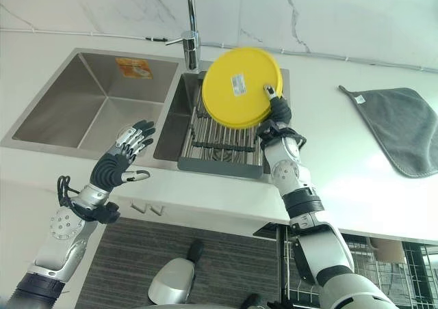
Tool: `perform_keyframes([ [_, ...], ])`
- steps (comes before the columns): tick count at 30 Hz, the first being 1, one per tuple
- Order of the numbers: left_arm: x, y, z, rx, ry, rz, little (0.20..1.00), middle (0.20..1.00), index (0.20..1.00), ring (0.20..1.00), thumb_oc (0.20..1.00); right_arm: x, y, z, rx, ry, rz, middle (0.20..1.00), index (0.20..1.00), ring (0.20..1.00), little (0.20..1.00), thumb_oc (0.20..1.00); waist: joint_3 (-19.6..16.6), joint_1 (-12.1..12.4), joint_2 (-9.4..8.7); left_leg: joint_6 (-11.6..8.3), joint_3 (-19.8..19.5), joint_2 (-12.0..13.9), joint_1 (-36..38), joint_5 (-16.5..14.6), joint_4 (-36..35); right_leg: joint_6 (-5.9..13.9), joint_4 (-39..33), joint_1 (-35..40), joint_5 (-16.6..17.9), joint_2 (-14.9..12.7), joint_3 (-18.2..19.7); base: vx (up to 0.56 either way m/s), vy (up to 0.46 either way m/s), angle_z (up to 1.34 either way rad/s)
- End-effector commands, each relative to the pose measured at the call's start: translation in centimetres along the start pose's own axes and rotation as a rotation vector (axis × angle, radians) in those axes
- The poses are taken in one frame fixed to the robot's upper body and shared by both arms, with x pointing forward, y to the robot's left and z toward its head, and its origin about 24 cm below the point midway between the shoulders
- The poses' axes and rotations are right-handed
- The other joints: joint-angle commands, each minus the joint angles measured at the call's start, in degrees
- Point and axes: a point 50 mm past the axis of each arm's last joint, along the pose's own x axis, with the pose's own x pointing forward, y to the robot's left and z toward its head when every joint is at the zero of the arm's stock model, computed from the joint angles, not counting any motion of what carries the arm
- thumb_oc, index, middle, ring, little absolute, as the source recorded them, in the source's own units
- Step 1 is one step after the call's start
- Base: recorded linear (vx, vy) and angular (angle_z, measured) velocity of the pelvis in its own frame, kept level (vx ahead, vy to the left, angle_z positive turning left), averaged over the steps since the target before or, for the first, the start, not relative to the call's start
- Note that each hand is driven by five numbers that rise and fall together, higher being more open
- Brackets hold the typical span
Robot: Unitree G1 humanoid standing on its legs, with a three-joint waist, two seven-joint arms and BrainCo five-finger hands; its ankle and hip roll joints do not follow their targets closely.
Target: Place the dishes in the dishwasher.
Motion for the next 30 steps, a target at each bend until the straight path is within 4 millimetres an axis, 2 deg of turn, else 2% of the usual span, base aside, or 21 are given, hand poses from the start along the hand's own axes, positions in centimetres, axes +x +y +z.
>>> perform_keyframes([
  [1, 0.1, -0.7, 0.3, -0.038, -0.051, 0.008, 1.000, 1.000, 1.000, 1.000, 1.000, -0.5, 0.7, 2.5, 0.136, -0.163, 0.041, 0.200, 0.200, 0.200, 0.200, 0.200, -8.6, -0.2, 0.31, 0.42, 1.3, 2.2, 3.4, -1.0, -4.0, -0.01, 5.4, -1.9, -1.5, -1.7, 2.1, -0.06, -0.041, -0.08],
  [7, 0.5, -0.9, 0.2, -0.045, -0.050, 0.024, 1.000, 1.000, 1.000, 1.000, 1.000, -1.9, 1.4, 3.6, 0.303, -0.288, 0.074, 0.200, 0.200, 0.200, 0.200, 0.200, -9.8, -2.5, 0.43, 0.21, 3.3, 3.0, 4.0, -1.6, -4.0, -0.54, 5.2, -2.4, -1.8, -1.2, 3.3, -0.08, -0.055, -0.11],
  [9, 0.7, -1.2, 0.2, -0.053, -0.053, 0.039, 1.000, 1.000, 1.000, 1.000, 1.000, -3.9, 0.5, 3.8, 0.387, -0.342, 0.083, 0.200, 0.200, 0.200, 0.200, 0.200, -10.3, -5.2, 0.32, 0.09, 5.0, 3.6, 4.6, -2.0, -4.0, -0.92, 4.9, -3.2, -1.7, -0.6, 4.9, -0.16, -0.129, -0.21],
  [12, 0.9, -1.5, 0.1, -0.057, -0.060, 0.041, 1.000, 1.000, 1.000, 1.000, 1.000, -5.3, -0.7, 3.7, 0.405, -0.369, 0.080, 0.200, 0.200, 0.200, 0.200, 0.200, -10.5, -7.3, 0.15, -0.02, 6.3, 4.0, 5.1, -2.4, -4.0, -0.89, 4.5, -3.7, -1.3, -0.3, 6.3, -0.10, -0.093, -0.28],
  [16, 1.3, -1.8, 0.2, -0.053, -0.069, 0.056, 1.000, 1.000, 1.000, 1.000, 1.000, -7.4, -2.1, 3.3, 0.395, -0.381, 0.096, 0.200, 0.200, 0.200, 0.200, 0.200, -10.9, -10.9, -0.04, -0.19, 8.6, 4.7, 6.3, -2.8, -4.0, -0.72, 4.1, -4.7, -0.8, -0.1, 8.8, -0.10, -0.097, -0.43],
  [18, 1.9, -2.0, 0.5, -0.043, -0.092, 0.059, 1.000, 1.000, 1.000, 1.000, 1.000, -9.0, -3.1, 3.7, 0.353, -0.406, 0.113, 0.200, 0.200, 0.200, 0.200, 0.200, -11.1, -14.5, -0.20, -0.30, 11.0, 5.3, 7.7, -3.3, -4.0, -0.69, 3.6, -5.6, -0.4, 0.3, 11.3, -0.13, -0.136, -0.80],
  [27, 2.2, -1.9, 1.1, -0.037, -0.123, 0.079, 1.000, 1.000, 1.000, 1.000, 1.000, -11.8, -5.1, 5.4, 0.191, -0.430, 0.080, 0.200, 0.200, 0.200, 0.200, 0.200, -11.3, -20.9, -0.88, -0.60, 15.3, 6.4, 9.4, -4.3, -3.3, -0.60, 3.3, -7.4, 0.3, 1.3, 15.8, -0.06, -0.058, -0.38],
  [28, 2.1, -1.8, 1.1, -0.033, -0.123, 0.082, 1.000, 1.000, 1.000, 1.000, 1.000, -12.5, -5.9, 5.6, 0.170, -0.436, 0.065, 0.200, 0.200, 0.200, 0.200, 0.200, -11.3, -22.3, -1.04, -0.72, 16.5, 6.7, 9.7, -4.4, -3.1, -0.55, 3.4, -7.9, 0.4, 1.5, 16.6, -0.05, -0.035, -0.39],
  [30, 2.0, -1.6, 1.1, -0.029, -0.122, 0.089, 1.000, 1.000, 1.000, 1.000, 1.000, -13.0, -6.5, 5.8, 0.135, -0.447, 0.042, 0.200, 0.200, 0.200, 0.200, 0.200, -11.3, -23.1, -1.15, -0.80, 17.1, 6.8, 9.8, -4.6, -3.0, -0.45, 3.5, -8.2, 0.5, 1.6, 17.2, -0.04, -0.029, -0.28],
])
